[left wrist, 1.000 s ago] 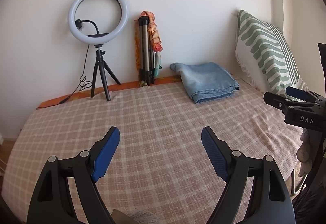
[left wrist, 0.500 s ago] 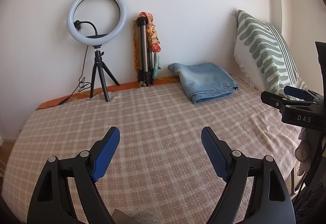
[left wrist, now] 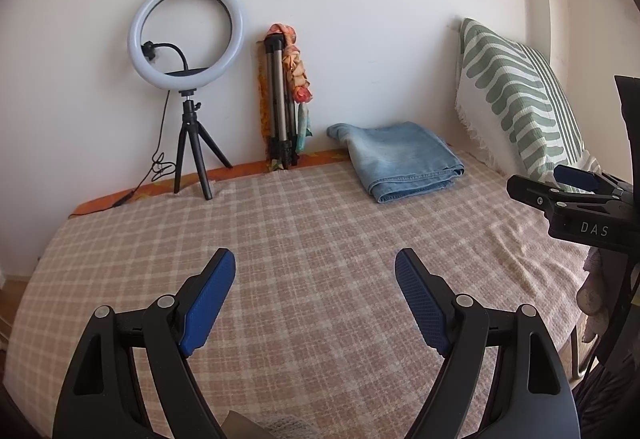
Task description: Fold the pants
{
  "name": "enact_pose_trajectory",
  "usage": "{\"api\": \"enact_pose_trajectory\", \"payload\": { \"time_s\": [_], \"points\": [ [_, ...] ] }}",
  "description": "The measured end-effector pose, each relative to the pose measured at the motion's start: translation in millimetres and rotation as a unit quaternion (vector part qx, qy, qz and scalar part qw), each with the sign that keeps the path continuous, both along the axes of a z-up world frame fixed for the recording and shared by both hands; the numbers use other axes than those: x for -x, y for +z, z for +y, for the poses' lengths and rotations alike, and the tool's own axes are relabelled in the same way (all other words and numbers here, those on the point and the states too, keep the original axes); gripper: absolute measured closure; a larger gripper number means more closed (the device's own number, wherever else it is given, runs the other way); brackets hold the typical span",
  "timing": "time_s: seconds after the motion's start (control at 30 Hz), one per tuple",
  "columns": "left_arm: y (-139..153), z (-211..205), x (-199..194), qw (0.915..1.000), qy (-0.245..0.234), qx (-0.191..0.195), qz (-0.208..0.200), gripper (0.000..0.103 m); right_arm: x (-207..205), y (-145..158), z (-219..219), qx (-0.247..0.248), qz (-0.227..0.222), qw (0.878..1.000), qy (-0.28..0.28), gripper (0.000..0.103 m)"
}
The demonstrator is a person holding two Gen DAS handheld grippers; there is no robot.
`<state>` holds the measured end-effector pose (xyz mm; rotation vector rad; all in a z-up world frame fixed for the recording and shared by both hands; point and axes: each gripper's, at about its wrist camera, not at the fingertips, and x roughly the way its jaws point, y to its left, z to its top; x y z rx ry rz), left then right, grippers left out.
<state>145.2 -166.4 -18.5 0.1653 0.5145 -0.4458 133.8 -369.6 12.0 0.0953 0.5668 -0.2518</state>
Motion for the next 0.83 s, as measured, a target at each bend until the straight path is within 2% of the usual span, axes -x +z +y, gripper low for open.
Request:
{"api": "enact_pose_trajectory", "payload": {
  "time_s": [0.83],
  "points": [
    [-1.1,1.8,1.4,1.0000,0.001,0.001,-0.006,0.021,-2.4,-3.0,5.0,-0.006,0.003,1.000,0.003,0.000]
  ]
}}
